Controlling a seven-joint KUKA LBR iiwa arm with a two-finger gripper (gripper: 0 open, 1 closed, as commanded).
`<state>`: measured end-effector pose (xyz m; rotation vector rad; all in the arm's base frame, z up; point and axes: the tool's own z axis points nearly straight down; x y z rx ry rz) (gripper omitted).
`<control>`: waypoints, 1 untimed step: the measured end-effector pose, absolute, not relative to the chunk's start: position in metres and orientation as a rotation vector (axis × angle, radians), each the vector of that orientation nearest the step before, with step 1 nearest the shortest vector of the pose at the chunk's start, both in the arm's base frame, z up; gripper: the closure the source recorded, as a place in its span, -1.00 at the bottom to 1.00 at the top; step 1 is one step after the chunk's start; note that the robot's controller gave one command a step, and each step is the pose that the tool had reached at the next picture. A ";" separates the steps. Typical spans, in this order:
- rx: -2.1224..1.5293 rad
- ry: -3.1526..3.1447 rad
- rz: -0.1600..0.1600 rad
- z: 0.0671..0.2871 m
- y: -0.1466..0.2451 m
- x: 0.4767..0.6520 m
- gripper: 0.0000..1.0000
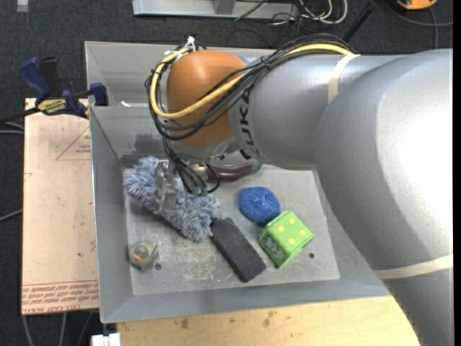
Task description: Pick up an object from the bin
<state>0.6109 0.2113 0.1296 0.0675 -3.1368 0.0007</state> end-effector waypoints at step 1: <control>0.216 -3.137 -0.003 0.240 0.227 0.597 1.00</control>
Offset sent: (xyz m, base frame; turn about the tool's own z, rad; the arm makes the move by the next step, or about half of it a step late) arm 0.0000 0.0000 0.0000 0.0000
